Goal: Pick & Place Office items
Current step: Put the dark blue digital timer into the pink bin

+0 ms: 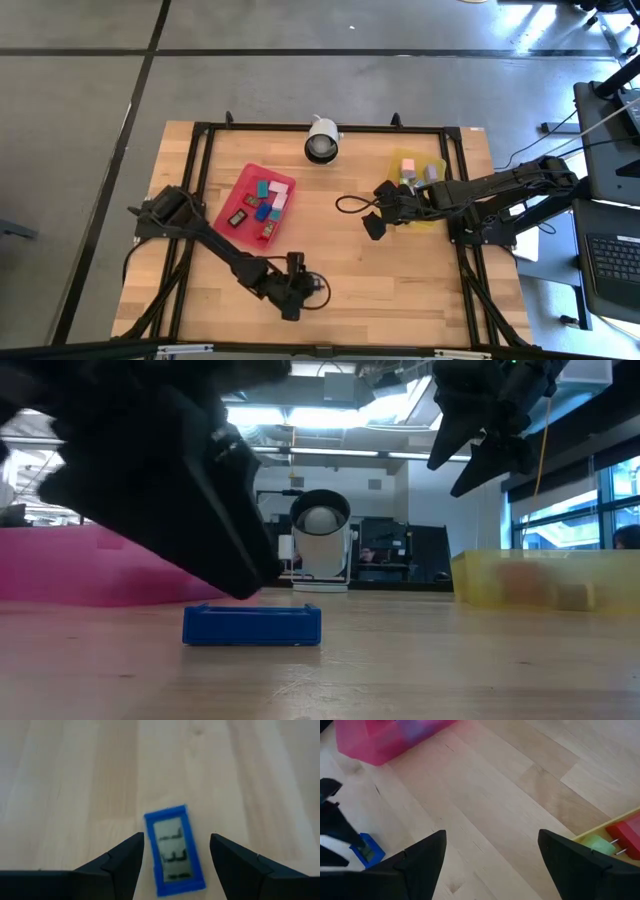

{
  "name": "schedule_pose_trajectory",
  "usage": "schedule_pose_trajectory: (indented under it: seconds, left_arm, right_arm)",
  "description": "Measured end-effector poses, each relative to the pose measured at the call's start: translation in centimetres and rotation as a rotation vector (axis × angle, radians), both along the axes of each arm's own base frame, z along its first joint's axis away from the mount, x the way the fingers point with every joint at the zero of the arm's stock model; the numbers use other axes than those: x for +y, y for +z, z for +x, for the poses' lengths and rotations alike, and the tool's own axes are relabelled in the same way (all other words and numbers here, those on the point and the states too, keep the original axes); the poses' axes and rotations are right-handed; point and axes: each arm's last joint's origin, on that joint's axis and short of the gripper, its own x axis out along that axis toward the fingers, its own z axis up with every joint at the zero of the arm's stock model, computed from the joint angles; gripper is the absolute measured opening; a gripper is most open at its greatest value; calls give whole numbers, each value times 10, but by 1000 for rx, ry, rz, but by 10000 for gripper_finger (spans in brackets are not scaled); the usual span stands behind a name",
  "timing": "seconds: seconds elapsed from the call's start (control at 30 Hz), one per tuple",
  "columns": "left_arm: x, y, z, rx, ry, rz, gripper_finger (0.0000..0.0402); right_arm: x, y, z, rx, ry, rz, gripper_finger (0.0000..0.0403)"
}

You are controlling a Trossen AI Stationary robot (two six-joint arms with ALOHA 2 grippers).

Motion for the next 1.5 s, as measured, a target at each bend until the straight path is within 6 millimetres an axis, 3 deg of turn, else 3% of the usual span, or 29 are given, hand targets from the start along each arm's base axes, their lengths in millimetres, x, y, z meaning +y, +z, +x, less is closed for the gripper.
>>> schedule_pose_trajectory:
  seconds: [0.23,0.53,0.83,0.97,1.1,1.5]
  left_arm:
    - [13,-12,-2,121,120,-60,226]
    - [13,-22,-1,151,134,-64,216]
    - [13,-20,0,138,133,-60,155]
    - [13,-18,-1,117,144,-46,153]
    - [18,-8,-4,89,157,10,159]
    - [31,68,-15,-314,393,225,160]
  right_arm:
    - [0,0,0,0,0,0,317]
    - [0,0,0,0,0,0,317]
    - [0,0,0,0,0,0,317]
    - [0,0,0,0,0,0,317]
    - [0,0,0,0,0,0,317]
    - [0,0,0,-1,0,0,317]
